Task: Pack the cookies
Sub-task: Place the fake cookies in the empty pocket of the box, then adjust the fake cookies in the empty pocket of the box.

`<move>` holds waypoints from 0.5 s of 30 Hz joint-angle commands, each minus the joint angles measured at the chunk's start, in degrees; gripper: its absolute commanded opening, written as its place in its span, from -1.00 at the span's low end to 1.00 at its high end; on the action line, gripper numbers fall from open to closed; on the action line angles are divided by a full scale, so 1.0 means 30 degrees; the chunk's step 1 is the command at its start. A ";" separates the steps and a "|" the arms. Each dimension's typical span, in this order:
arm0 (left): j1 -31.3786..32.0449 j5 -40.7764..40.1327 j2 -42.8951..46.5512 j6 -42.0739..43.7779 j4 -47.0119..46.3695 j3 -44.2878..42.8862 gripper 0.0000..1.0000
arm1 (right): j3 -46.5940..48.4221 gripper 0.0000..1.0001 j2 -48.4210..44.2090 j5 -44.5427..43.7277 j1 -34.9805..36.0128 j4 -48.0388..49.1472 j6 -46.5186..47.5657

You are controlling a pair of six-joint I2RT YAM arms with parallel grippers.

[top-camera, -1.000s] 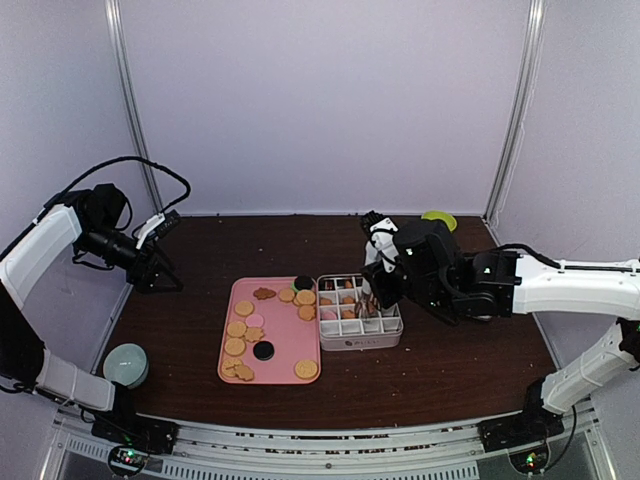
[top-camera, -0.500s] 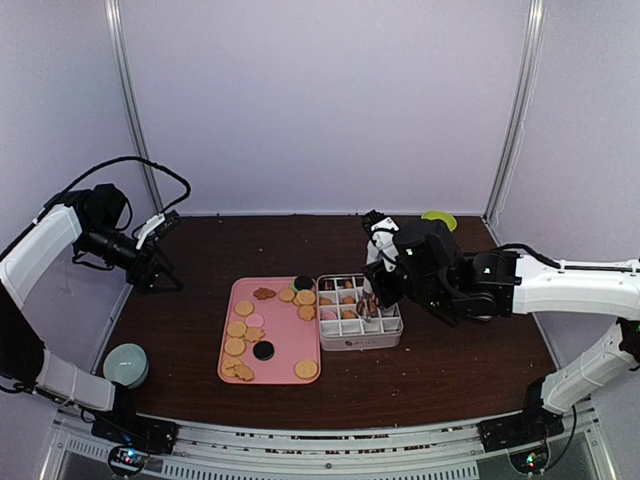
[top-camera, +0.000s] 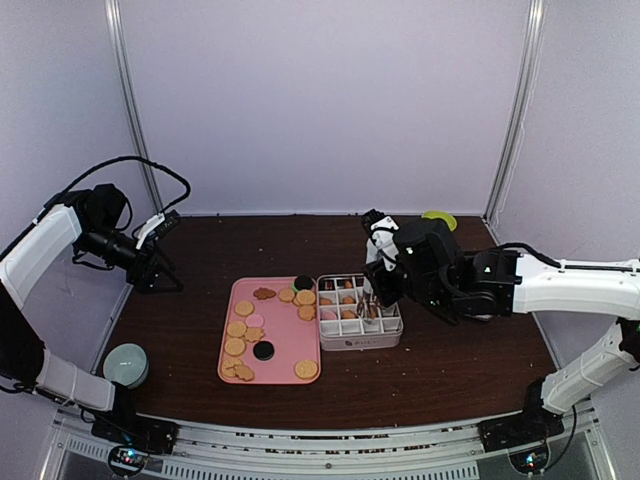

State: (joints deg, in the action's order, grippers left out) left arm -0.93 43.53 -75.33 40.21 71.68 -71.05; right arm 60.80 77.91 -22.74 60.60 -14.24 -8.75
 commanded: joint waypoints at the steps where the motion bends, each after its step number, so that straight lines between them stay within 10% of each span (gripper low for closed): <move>1: -0.0188 0.0410 0.0194 0.0258 0.0147 -0.0308 0.89 | 0.1320 -0.24 -0.0481 -0.0306 -0.0082 0.0500 0.0501; 15: -0.0188 0.0144 0.0178 0.0290 0.0165 -0.0229 0.87 | 0.3410 -0.36 0.0903 0.0047 0.0150 0.0976 0.0854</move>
State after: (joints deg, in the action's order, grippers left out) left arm -0.93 43.51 -75.33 40.18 71.96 -71.05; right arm 70.17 79.55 -21.91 60.73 -12.86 -6.42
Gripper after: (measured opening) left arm 0.935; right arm 0.336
